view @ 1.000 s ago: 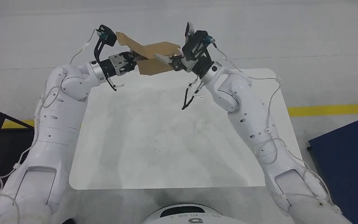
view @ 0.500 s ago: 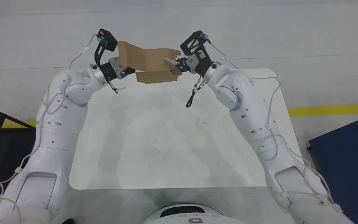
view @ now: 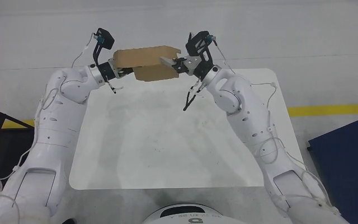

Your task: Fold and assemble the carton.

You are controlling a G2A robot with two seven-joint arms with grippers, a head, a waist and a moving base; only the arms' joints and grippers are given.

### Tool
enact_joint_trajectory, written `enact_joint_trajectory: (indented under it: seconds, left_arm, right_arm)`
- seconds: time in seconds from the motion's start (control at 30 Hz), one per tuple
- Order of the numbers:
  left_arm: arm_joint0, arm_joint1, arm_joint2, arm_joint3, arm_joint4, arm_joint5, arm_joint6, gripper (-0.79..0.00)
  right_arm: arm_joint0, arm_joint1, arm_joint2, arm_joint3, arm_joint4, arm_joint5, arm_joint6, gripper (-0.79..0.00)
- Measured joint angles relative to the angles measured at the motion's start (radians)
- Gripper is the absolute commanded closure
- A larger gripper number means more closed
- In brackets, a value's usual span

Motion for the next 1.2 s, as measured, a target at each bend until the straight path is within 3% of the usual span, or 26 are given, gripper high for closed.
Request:
enact_joint_trajectory:
  seconds: [0.1,1.2]
  left_arm:
    - [0.001,0.001,-0.004,0.01,0.022,0.001,0.021,0.0]
    - [0.002,0.002,-0.005,0.013,0.024,0.002,0.028,0.0]
  right_arm:
    - [-0.009,0.002,0.009,-0.027,0.006,-0.018,-0.041,-0.785]
    - [-0.009,0.002,0.008,-0.024,0.005,-0.016,-0.035,-0.785]
